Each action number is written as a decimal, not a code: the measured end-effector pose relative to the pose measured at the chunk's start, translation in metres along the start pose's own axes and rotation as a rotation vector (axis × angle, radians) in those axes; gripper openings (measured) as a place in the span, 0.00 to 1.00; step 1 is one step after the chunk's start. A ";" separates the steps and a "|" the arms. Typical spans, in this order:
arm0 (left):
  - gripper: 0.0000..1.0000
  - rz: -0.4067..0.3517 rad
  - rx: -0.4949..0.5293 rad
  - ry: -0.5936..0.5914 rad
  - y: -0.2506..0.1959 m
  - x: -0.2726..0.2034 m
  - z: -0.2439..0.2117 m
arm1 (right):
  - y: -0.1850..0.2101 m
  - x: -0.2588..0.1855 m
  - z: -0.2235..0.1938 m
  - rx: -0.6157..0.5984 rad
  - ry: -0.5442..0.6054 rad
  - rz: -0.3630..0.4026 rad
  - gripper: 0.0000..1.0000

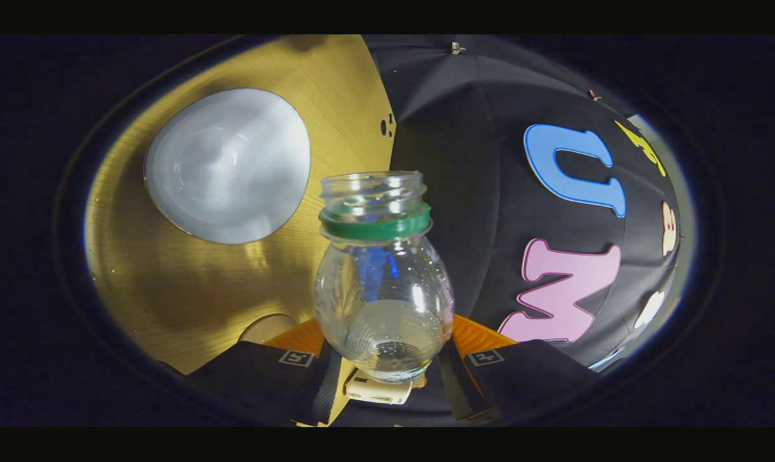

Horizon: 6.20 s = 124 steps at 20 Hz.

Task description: Open the teacup lid with one hand, grasp the water bottle and pour water into the teacup with the other hand; after pouring, place the water bottle on the coaster and then close the teacup lid.

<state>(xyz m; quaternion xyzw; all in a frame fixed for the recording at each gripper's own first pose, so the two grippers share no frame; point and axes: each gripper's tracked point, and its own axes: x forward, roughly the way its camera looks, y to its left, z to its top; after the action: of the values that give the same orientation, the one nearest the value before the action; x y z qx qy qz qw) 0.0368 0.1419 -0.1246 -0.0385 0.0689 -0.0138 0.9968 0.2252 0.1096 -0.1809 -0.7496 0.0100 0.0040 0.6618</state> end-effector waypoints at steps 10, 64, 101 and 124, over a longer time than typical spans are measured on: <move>0.29 0.012 0.001 0.006 0.011 0.001 -0.001 | 0.001 0.007 0.004 -0.089 -0.029 -0.002 0.71; 0.29 -0.011 0.061 -0.015 0.001 -0.014 0.003 | -0.044 0.029 0.035 -0.475 -0.246 -0.123 0.71; 0.25 0.020 0.040 -0.109 -0.147 -0.039 0.081 | -0.042 0.024 -0.035 1.459 -0.126 0.497 0.71; 0.29 0.041 0.019 -0.072 -0.143 -0.001 0.054 | 0.035 0.059 -0.034 1.560 -0.068 0.490 0.80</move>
<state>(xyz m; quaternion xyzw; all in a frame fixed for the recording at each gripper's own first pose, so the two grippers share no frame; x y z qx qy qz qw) 0.0401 0.0030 -0.0597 -0.0281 0.0338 0.0073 0.9990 0.2837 0.0709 -0.2124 -0.0495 0.1533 0.1631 0.9734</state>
